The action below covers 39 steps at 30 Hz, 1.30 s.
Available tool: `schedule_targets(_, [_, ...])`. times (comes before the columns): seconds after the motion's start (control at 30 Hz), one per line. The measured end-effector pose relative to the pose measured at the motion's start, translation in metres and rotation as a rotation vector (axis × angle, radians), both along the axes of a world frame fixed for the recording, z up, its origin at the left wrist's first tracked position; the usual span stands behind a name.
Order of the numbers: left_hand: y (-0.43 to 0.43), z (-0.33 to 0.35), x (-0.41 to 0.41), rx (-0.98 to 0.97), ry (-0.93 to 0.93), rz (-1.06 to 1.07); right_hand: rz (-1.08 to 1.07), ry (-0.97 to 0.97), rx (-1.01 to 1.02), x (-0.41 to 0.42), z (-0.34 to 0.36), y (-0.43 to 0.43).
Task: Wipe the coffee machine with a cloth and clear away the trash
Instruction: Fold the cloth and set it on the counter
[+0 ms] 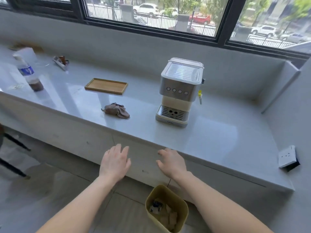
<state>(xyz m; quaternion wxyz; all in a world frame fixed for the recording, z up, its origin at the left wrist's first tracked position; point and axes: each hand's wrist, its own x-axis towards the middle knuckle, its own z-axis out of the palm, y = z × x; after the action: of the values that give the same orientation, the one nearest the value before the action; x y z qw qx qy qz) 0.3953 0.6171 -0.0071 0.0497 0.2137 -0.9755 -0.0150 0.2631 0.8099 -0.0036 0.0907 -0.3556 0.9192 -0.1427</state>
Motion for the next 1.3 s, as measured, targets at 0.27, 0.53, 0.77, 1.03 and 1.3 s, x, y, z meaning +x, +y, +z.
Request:
schedule_targets(0.27, [-0.080,0.045,0.011,-0.006,0.066,0.018,-0.040,0.024,-0.043,0.012,0.040,-0.085])
schedule_targets(0.53, [-0.156,0.068,0.011,0.025,0.076,0.022,-0.055,0.004,-0.054,0.013,0.059,-0.171])
schedule_targets(0.77, [-0.201,0.067,-0.011,0.049,0.064,0.022,-0.047,0.012,-0.052,-0.018,0.068,-0.226])
schedule_targets(1.03, [-0.249,0.051,-0.083,0.128,0.024,0.009,-0.009,-0.085,0.016,-0.090,0.041,-0.276])
schedule_targets(1.3, [-0.295,0.020,-0.165,0.320,-0.072,0.005,0.132,-0.247,0.115,-0.167,0.007,-0.324])
